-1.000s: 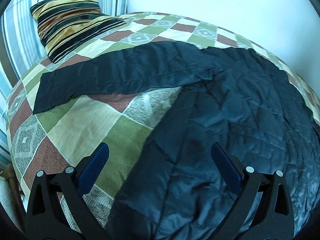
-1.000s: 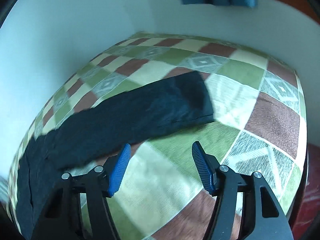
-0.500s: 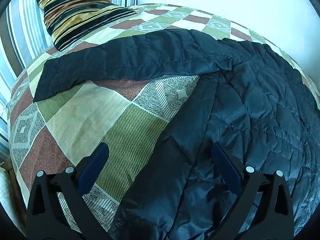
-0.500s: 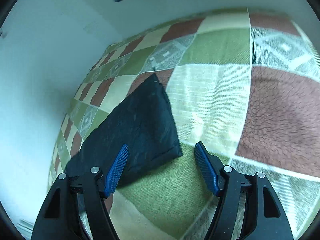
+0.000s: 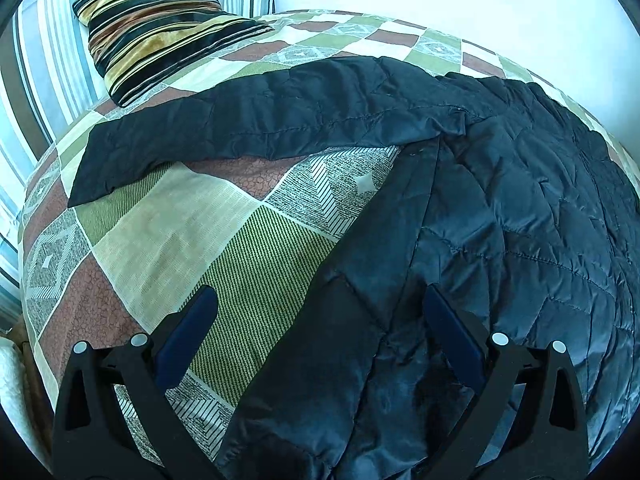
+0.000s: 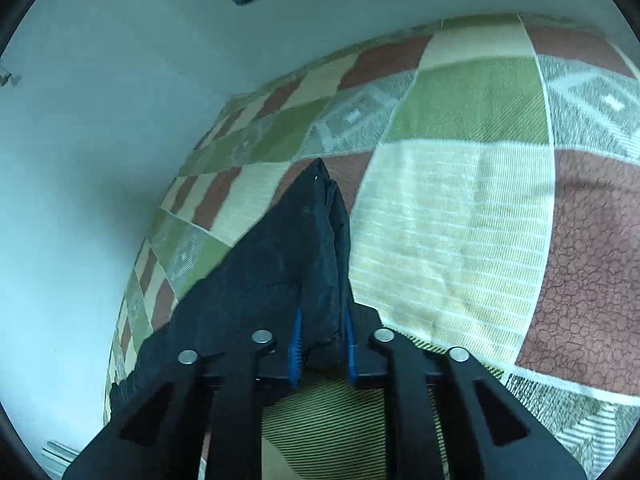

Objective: Fold large clothes
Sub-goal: 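Carry the sleeve across the jacket body with the right gripper and release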

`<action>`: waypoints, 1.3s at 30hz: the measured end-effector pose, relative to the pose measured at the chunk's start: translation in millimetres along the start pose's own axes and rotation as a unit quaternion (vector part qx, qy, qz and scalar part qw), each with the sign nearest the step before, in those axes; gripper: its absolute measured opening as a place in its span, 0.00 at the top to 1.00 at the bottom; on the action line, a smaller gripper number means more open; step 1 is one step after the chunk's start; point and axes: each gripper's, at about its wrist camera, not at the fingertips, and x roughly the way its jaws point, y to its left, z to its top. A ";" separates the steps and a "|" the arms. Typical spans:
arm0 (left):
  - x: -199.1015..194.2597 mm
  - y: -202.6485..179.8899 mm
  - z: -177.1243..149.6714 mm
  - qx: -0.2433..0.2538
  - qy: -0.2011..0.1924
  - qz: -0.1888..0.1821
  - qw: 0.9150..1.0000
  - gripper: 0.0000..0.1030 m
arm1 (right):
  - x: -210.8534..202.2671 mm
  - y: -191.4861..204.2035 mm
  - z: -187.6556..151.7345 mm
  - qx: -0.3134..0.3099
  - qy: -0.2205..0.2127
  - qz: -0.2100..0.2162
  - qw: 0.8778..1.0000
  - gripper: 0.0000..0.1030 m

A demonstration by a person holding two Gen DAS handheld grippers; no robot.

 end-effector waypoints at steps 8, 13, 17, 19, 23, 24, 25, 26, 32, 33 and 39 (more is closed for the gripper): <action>2.5 2.8 -1.8 -0.007 -0.002 -0.011 1.000 0.02 | -50.1 79.9 -10.6 -0.081 -0.051 0.050 0.994 0.89; 5.1 5.7 -3.9 -0.016 -0.003 -0.023 1.000 0.02 | -71.4 156.8 -41.6 -0.154 -0.049 0.106 0.981 0.90; 6.1 6.8 -4.4 -0.019 -0.006 -0.031 0.999 0.02 | -75.0 228.4 -91.0 -0.228 -0.032 0.146 0.962 0.90; 6.2 7.1 -5.3 -0.020 -0.008 -0.033 0.999 0.02 | -72.0 265.3 -122.9 -0.265 -0.018 0.165 0.950 0.90; 6.6 6.6 -6.1 -0.017 -0.011 -0.036 0.999 0.02 | -61.2 316.6 -180.1 -0.308 0.011 0.194 0.931 0.91; 6.9 7.2 -6.1 -0.017 -0.011 -0.038 0.999 0.02 | -56.1 327.9 -194.7 -0.315 0.022 0.202 0.927 0.91; 7.3 7.8 -6.1 -0.018 -0.010 -0.041 0.999 0.02 | -51.6 338.2 -209.4 -0.322 0.031 0.208 0.923 0.91; 8.0 8.4 -6.0 -0.020 -0.009 -0.043 0.999 0.02 | -49.2 346.0 -220.6 -0.330 0.036 0.210 0.920 0.91; 9.2 9.5 -6.2 -0.021 -0.008 -0.045 0.999 0.02 | -33.7 394.0 -303.8 -0.380 0.081 0.230 0.892 0.91; 9.2 9.6 -6.1 -0.021 -0.008 -0.045 0.999 0.02 | -35.4 400.2 -319.4 -0.389 0.088 0.233 0.887 0.91; 11.1 10.7 -6.2 -0.024 -0.007 -0.051 0.998 0.02 | -22.8 426.6 -399.5 -0.434 0.147 0.250 0.853 0.91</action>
